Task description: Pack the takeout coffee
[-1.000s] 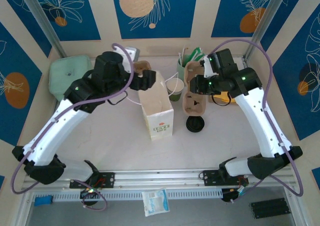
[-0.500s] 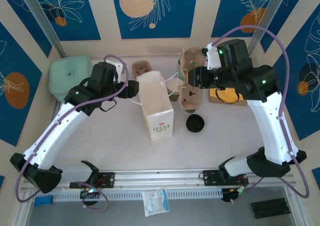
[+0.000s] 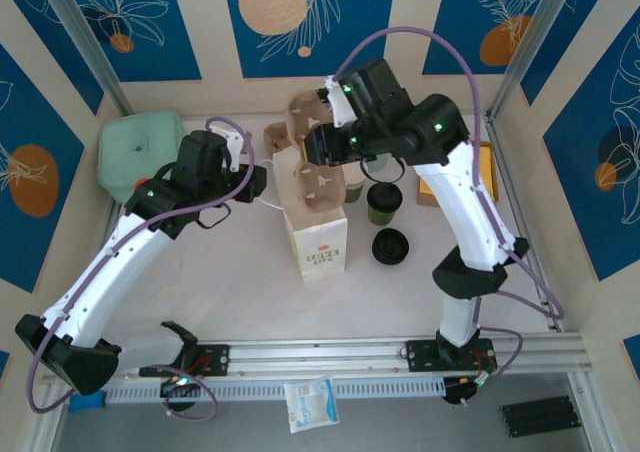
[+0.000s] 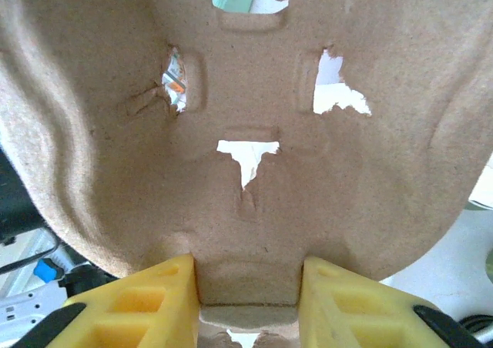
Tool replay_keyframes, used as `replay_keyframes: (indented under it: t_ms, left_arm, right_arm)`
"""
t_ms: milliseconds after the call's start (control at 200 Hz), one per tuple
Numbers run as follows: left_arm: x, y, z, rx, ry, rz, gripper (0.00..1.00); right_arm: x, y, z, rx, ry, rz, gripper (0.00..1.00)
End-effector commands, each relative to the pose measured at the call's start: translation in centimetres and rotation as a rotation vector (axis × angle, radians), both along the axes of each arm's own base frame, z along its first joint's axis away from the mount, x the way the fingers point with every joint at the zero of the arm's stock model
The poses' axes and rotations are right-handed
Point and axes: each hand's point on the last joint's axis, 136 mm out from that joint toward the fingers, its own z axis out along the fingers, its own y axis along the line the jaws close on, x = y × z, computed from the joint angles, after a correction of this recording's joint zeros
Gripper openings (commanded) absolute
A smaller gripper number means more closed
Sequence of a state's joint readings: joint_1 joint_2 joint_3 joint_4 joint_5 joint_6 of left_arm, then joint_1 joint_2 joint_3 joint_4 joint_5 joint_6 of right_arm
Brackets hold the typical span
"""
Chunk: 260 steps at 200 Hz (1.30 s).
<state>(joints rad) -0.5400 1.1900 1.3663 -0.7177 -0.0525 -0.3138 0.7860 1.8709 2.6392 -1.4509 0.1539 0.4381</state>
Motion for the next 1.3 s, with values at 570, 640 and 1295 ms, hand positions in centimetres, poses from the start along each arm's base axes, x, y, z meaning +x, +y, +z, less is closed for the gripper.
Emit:
replay_keyframes:
  t_ms: [570,640,1295]
  left_arm:
    - [-3.7,0.0,2.7,-0.244,-0.033,-0.022,0.06]
    - [-4.0,0.1,2.7,-0.263,-0.028,-0.018,0.06]
    - [-4.2,0.7,1.3,-0.25,-0.012,0.016,0.06]
  right_arm:
    - [1.8,3.4,-7.3,-0.216,0.062,-0.012,0.33]
    - [1.8,3.6,-7.8,-0.231,0.067,-0.01,0.32]
    - [0.2,4.4,-11.7,-0.393,0.099,0.056,0.32]
